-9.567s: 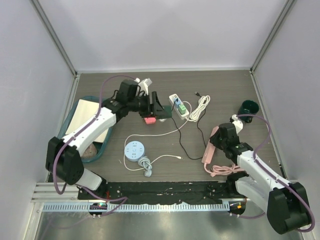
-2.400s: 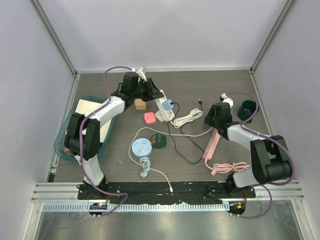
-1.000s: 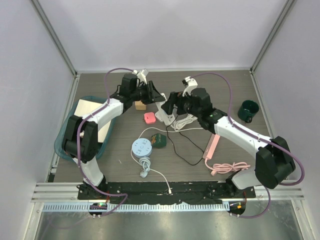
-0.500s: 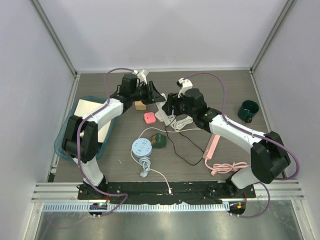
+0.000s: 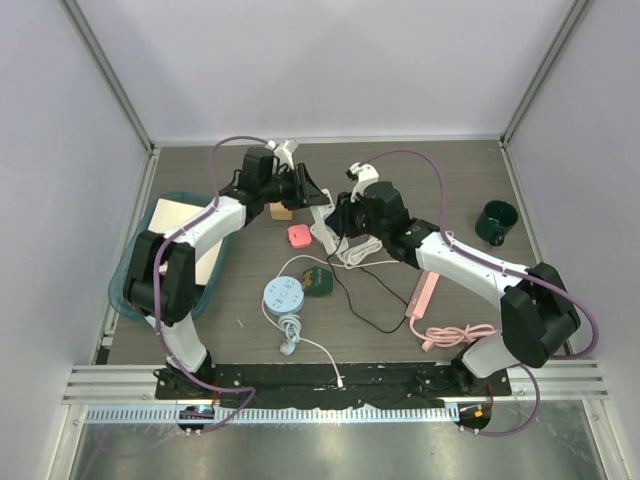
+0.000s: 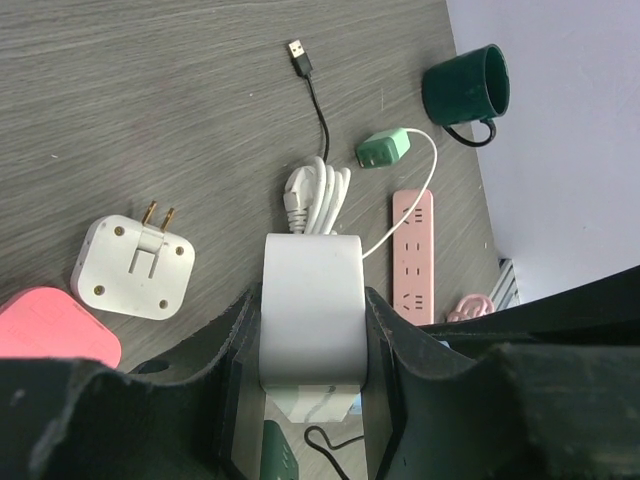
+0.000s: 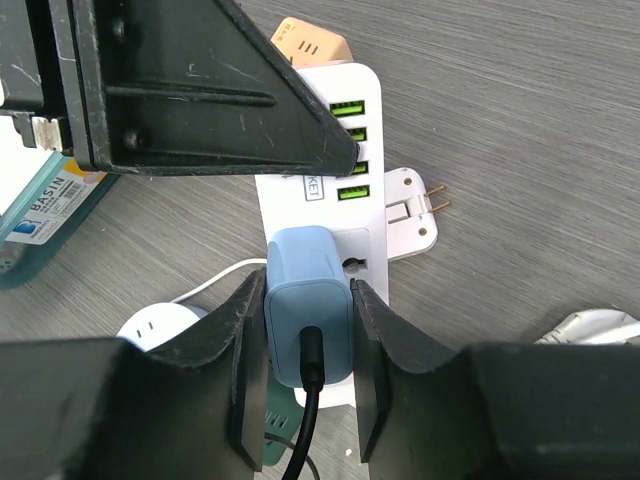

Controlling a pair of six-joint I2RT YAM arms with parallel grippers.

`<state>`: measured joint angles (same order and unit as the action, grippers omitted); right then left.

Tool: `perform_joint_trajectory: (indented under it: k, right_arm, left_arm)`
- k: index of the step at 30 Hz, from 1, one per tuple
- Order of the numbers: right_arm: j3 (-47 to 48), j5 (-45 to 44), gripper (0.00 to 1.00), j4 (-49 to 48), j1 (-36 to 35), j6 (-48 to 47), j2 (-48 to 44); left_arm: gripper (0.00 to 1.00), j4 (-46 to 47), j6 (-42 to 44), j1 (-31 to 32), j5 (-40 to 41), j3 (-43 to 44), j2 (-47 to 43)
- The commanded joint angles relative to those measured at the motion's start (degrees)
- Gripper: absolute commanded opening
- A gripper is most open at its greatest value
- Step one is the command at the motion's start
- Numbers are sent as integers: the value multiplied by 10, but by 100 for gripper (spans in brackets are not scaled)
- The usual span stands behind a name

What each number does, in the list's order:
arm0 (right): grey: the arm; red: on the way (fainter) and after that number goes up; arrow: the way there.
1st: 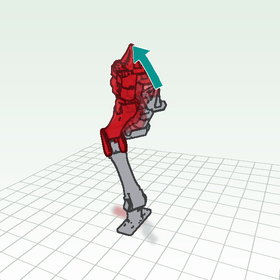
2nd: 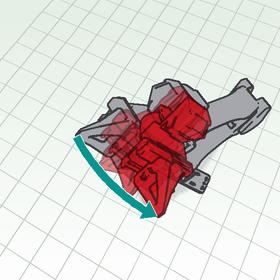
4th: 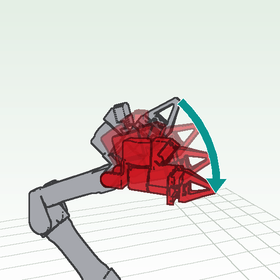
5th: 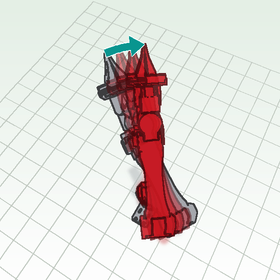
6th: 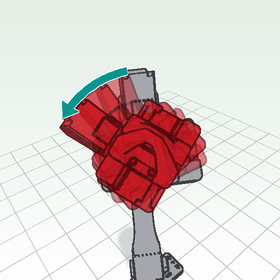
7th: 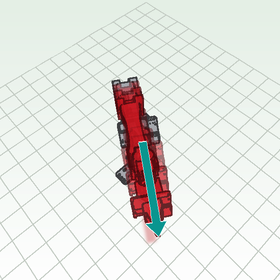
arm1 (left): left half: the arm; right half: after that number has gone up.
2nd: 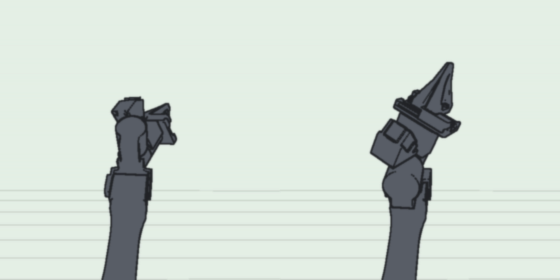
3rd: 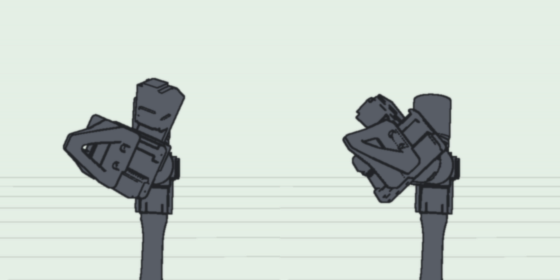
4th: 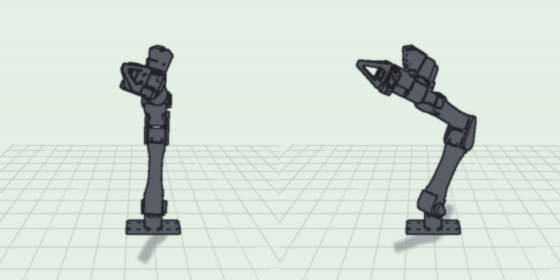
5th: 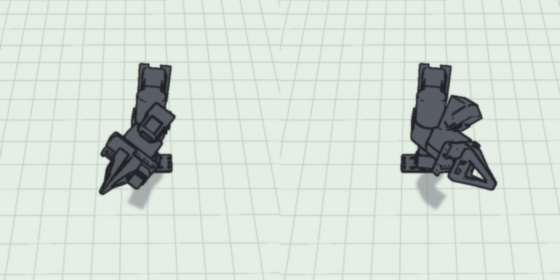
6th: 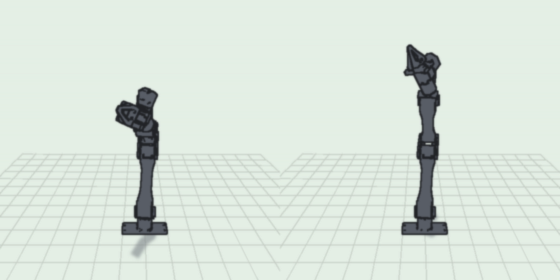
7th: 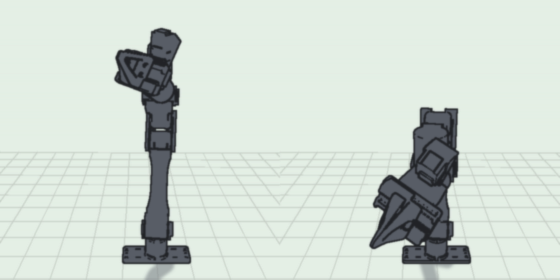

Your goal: Pull the plug off the socket

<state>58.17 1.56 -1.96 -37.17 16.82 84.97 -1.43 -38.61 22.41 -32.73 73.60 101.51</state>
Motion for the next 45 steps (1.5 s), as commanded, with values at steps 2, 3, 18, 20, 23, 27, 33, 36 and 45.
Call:
perform_joint_trajectory:
  k: [2, 3, 18, 20, 23, 27, 33, 36, 45]
  right_arm:
    - [-4, -40, 1, -19, 6, -9, -41]
    - [-4, -40, 1, -17, 6, -13, -45]
    - [-3, -50, 1, -10, 5, -48, -66]
    - [3, -49, 1, -3, 6, -54, -63]
    - [14, -57, 1, 6, 6, -64, -61]
    - [22, -64, 1, 12, 8, -75, -60]
    - [32, -75, 1, 16, 8, -81, -62]
    - [32, -76, 1, 16, 10, -73, -61]
    - [5, -87, 1, 13, 20, -27, -88]
  left_arm:
    - [0, -6, 6, -2, -10, 20, -26]
    - [0, -6, 6, -1, -10, 20, -26]
    - [0, -52, 51, 7, 29, 31, -24]
    - [0, -55, 55, 8, 36, 33, -24]
    - [0, -63, 60, 11, 49, 38, -20]
    - [0, -82, 73, 19, 66, 48, -13]
    - [0, -94, 84, 23, 80, 50, -13]
    - [0, -94, 86, 22, 75, 46, -14]
    - [0, -92, 86, 22, 87, 36, -15]
